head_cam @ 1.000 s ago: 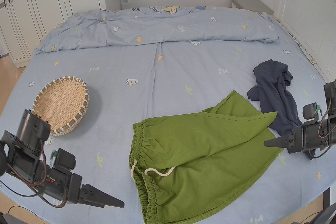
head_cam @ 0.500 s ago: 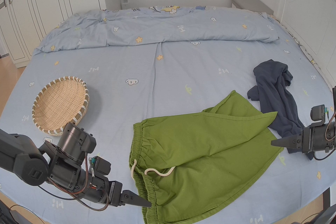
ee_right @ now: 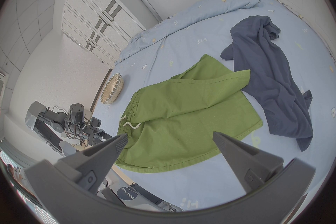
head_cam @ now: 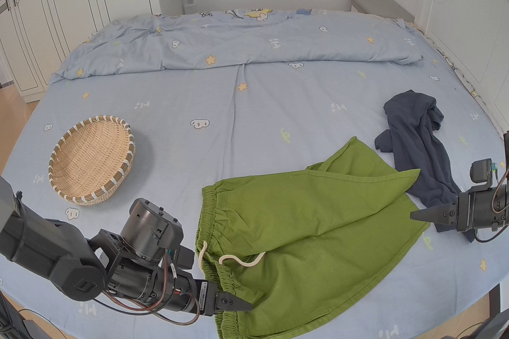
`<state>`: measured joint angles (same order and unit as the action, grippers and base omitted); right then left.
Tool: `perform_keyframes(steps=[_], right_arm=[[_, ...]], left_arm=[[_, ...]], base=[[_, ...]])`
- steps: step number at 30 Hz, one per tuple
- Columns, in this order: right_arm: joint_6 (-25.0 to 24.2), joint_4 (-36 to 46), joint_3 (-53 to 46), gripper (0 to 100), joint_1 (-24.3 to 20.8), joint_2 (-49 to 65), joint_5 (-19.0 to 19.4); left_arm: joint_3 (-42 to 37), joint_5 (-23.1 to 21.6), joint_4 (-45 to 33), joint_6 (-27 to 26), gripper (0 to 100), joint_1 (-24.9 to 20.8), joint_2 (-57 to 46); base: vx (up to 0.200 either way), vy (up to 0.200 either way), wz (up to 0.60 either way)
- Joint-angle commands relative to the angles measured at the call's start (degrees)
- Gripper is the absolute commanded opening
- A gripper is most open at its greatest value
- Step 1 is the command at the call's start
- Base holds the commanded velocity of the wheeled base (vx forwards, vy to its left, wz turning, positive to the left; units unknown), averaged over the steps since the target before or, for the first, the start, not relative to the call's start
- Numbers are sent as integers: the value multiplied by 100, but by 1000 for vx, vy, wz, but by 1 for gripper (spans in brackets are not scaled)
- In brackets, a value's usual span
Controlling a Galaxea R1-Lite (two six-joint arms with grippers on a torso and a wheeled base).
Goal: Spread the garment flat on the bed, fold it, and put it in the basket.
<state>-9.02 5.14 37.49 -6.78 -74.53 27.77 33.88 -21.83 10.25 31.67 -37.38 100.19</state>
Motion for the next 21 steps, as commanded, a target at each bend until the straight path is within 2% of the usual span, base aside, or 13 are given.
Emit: perform_keyframes(steps=[1, 12, 13, 21], right_arm=[[-12, -66, -48, 100, -8, -26, 0], [-21, -66, -48, 100, 1, -35, 0], [-30, -66, -48, 100, 1, -26, 0], [-30, -66, -40, 100, -8, 0, 9]], left_arm=[[-57, 48, 214, 217, 100, -279, 141], [-83, 30, 249, 516, 100, -490, 158], [-83, 30, 258, 621, 0, -569, 167], [-101, 48, 302, 674, 0, -683, 334]], base=[[0, 0, 0], [0, 0, 0], [0, 0, 0], [0, 0, 0]])
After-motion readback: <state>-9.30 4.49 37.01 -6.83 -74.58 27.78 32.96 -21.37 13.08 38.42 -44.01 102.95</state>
